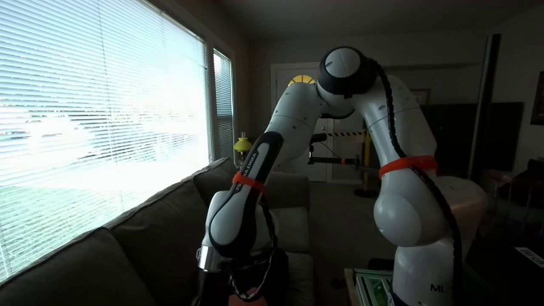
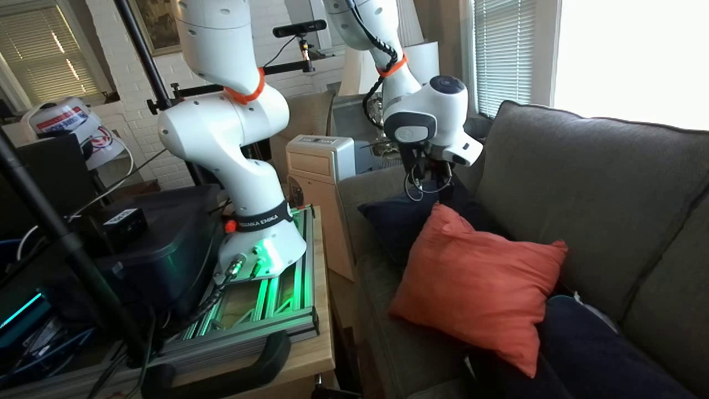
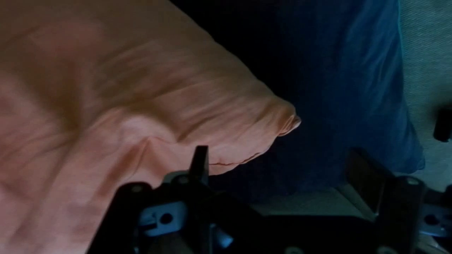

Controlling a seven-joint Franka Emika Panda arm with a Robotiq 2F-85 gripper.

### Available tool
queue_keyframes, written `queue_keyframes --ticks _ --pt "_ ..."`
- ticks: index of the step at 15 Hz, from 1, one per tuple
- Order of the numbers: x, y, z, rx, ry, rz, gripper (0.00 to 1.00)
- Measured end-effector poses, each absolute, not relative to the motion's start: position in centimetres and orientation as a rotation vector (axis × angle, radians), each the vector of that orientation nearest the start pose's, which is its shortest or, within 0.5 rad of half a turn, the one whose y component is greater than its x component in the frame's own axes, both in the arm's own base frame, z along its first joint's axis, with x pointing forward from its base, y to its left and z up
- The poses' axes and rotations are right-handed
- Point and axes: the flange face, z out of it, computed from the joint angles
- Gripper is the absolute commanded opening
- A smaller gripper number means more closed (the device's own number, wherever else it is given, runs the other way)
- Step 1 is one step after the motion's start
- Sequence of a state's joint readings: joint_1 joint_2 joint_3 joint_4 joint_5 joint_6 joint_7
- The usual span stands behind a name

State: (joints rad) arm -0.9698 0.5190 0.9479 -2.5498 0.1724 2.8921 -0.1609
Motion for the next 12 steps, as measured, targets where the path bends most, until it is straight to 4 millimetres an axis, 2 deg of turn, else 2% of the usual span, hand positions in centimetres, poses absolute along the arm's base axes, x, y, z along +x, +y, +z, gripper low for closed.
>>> queue_keyframes --ticks 6,12 --pt "44.0 7.7 16.6 -2.675 -0.055 -0.053 1.0" --pt "43.9 7.8 16.6 -2.677 -0.069 -0.056 1.0"
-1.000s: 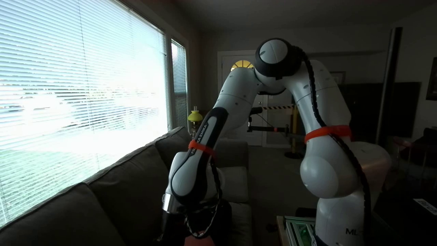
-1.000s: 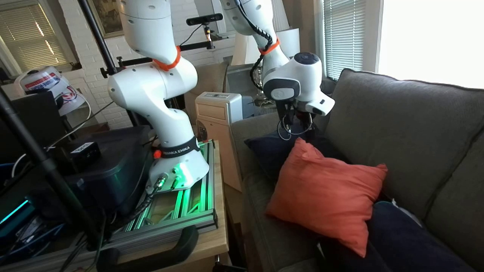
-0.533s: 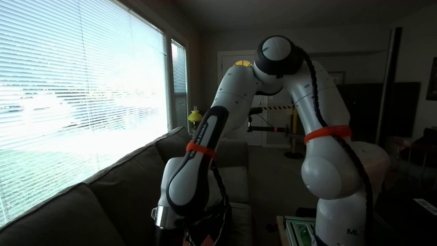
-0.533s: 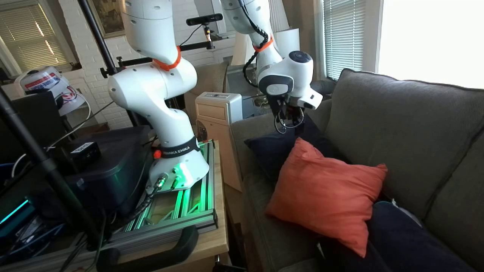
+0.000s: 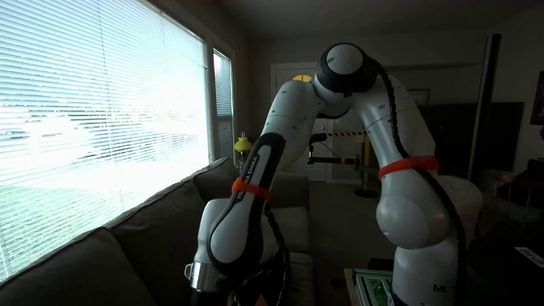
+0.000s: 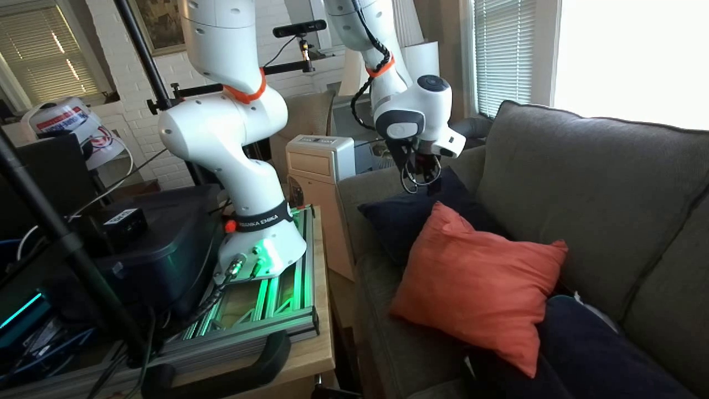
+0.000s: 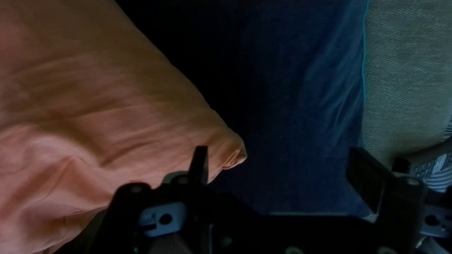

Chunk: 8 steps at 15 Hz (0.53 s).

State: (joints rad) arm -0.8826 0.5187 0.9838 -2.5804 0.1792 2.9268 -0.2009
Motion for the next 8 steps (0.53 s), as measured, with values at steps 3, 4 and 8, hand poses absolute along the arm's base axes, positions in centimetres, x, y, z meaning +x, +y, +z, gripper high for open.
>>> queue_keyframes --ticks 3,4,8 --pt "44.0 7.8 16.6 -2.677 -0.07 -0.057 1.0" --pt "44.1 7.8 16.6 -2.679 -0.069 -0.058 1.0" --pt "45.5 7.5 16.3 -2.703 -0.086 -0.081 1.0"
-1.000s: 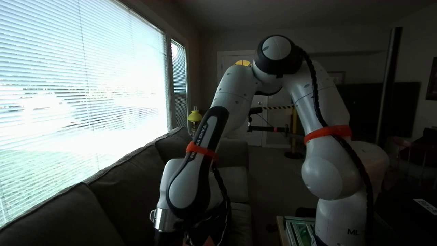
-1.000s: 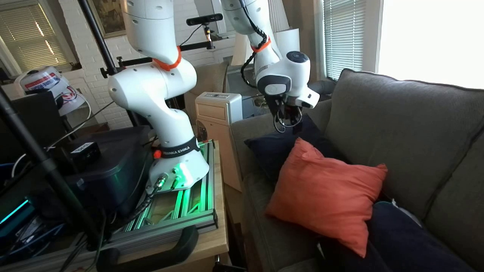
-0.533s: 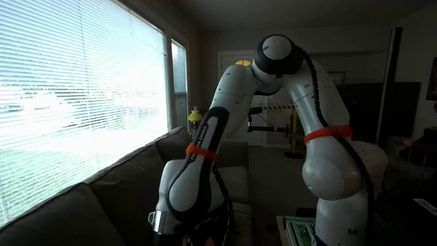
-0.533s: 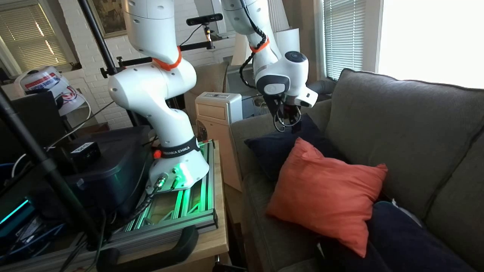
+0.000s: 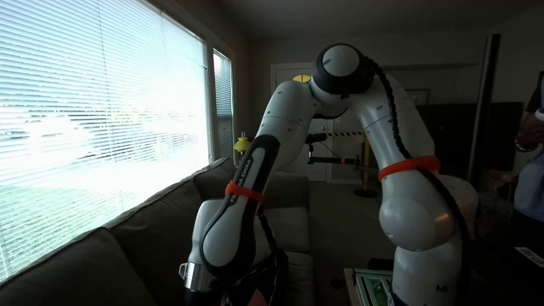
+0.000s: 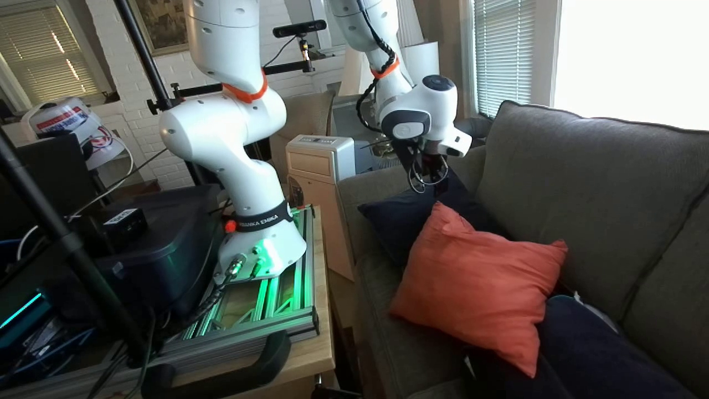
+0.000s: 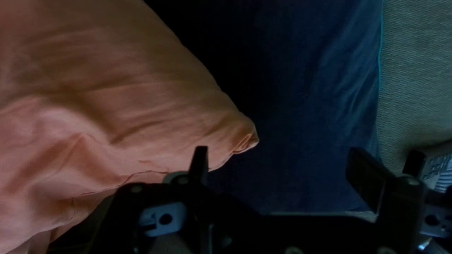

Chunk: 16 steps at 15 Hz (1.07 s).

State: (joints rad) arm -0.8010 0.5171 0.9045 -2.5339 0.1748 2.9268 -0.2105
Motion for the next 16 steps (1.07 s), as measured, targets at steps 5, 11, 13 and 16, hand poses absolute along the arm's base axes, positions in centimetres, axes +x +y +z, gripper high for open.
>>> queue_keyframes --ticks 5,11,13,16 --pt "47.2 9.1 15.3 -2.687 -0.275 -0.115 1.0" --pt "47.2 12.5 13.5 -2.633 -0.549 -0.113 1.0" --pt "47.2 13.8 13.3 -2.624 -0.604 -0.111 1.0" --pt "47.5 15.9 13.6 -2.618 -0.666 -0.123 1.0"
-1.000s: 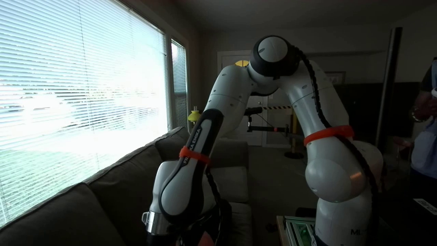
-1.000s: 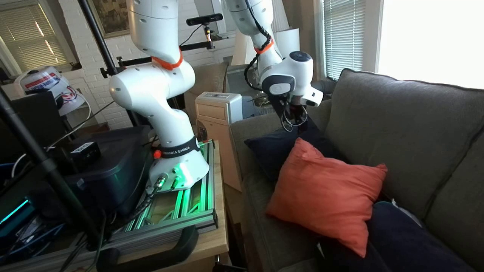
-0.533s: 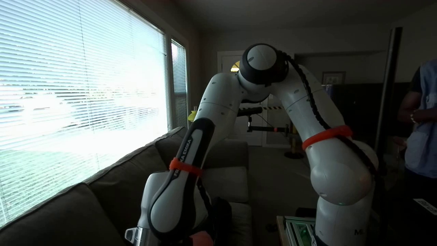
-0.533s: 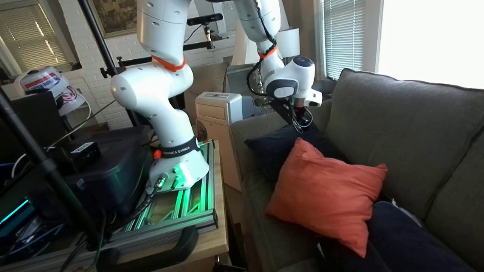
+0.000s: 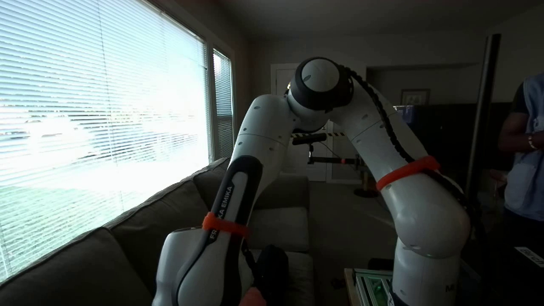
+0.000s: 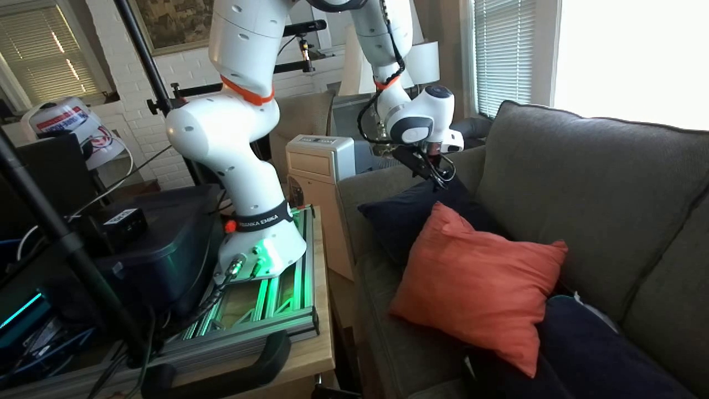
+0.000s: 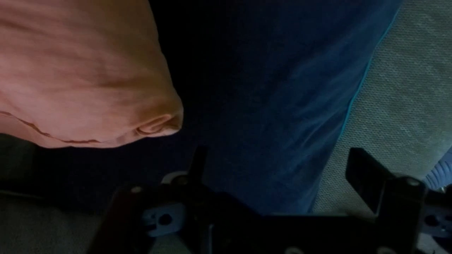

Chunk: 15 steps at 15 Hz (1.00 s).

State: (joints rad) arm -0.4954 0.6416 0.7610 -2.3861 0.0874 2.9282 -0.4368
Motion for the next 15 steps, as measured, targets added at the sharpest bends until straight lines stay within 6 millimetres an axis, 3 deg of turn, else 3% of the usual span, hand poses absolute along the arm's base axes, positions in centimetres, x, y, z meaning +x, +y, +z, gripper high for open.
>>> queue_keyframes --ticks 10,15 --pt "47.6 22.6 13.3 -2.692 -0.873 -0.121 1.0" --pt "47.7 22.8 13.4 -2.692 -0.881 -0.122 1.0"
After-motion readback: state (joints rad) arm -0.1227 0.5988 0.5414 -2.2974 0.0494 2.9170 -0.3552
